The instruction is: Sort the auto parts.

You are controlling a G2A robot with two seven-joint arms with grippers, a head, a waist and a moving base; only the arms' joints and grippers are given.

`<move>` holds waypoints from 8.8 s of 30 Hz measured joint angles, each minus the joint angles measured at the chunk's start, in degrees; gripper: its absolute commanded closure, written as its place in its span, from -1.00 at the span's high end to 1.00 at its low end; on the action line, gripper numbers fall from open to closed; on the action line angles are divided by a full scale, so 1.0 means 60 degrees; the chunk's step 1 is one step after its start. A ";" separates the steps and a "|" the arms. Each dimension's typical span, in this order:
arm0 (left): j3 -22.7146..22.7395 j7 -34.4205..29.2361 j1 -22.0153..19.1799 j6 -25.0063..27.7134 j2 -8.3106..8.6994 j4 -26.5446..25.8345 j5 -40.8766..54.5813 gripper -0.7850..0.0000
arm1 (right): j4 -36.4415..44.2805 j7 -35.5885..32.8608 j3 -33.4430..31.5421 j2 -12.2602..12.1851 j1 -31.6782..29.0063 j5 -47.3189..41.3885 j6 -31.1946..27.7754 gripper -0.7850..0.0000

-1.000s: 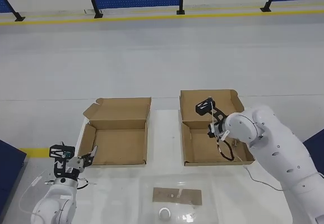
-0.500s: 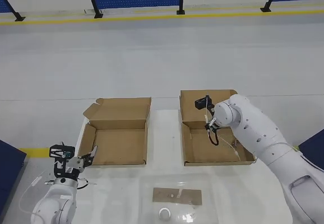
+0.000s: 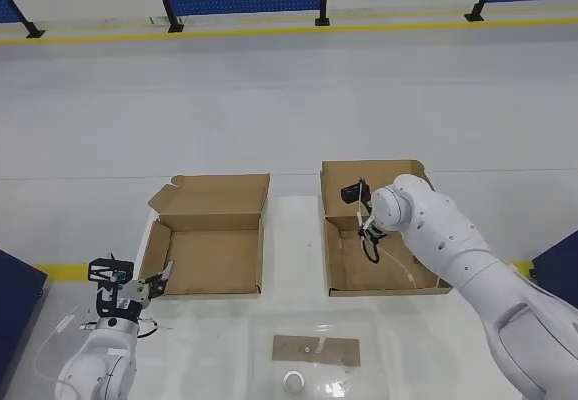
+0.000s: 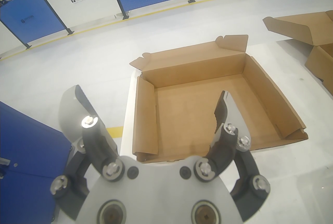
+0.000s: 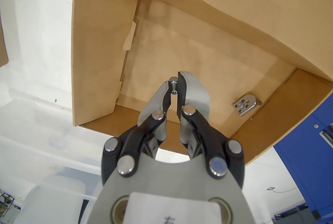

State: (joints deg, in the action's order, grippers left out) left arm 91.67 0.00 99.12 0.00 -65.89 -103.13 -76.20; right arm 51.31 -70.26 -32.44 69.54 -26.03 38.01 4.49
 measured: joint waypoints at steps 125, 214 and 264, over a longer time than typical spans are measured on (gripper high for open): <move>0.0000 0.0000 0.0000 0.0000 0.0000 0.0000 0.0000 1.00 | 0.7091 -0.1245 0.1196 -0.1456 -0.1263 -0.1480 -0.5175 1.00; 0.0000 0.0000 0.0000 0.0000 0.0000 0.0000 0.0000 1.00 | 0.8798 -0.1846 0.3784 -0.1905 -0.0671 -0.2919 -0.4573 1.00; 0.0000 0.0000 0.0000 0.0000 0.0000 0.0000 0.0000 1.00 | 0.5875 -0.1742 0.3747 0.0070 -0.0985 -0.0622 -0.4674 1.00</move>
State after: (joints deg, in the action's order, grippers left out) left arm 91.67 0.00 99.12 0.00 -65.89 -103.13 -76.20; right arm 86.56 -80.72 -9.96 69.96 -31.93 34.28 -23.56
